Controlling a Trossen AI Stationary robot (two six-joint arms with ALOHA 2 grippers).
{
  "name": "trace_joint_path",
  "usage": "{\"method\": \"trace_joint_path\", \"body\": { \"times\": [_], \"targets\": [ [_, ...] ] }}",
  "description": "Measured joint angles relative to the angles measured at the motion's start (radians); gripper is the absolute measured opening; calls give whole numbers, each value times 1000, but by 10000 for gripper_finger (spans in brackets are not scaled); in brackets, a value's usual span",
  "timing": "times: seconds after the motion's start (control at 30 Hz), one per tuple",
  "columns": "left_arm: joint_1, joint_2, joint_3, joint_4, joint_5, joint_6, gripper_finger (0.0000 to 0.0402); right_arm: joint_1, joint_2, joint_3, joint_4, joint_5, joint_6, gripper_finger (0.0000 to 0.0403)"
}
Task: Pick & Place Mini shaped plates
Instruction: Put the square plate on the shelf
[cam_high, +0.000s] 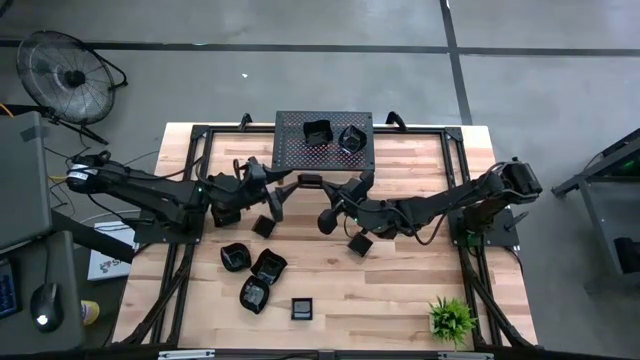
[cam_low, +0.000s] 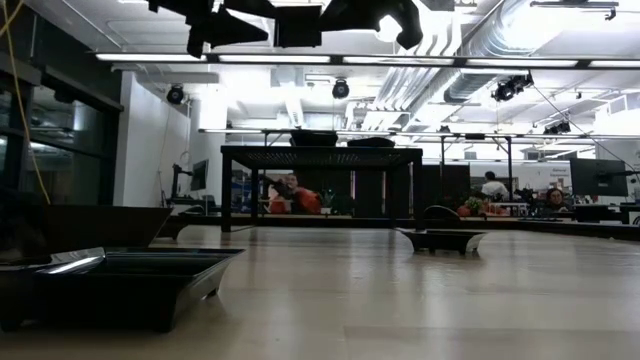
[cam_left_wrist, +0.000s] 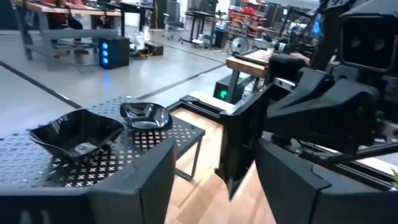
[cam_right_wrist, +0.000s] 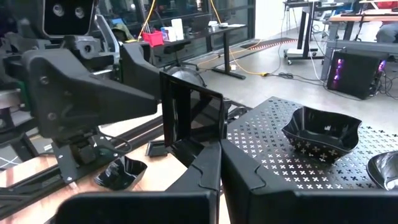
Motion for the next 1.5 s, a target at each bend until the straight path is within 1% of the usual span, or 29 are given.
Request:
{"method": "trace_joint_path", "body": {
  "times": [0.23,0.4,0.67,0.9,1.5],
  "targets": [
    [0,14,-1,-6,7,0,146,-2,0,0,0,0,0,0],
    [0,18,-1,1,7,0,125,-3,0,0,0,-1,-14,0],
    [0,31,-1,3,3,-1,122,-3,0,0,8,-16,-26,0],
    [0,45,0,48,1,-1,122,-5,0,0,14,-16,-29,0],
    [0,46,0,44,4,0,122,-5,0,0,14,-16,-45,0]
  ]
}}
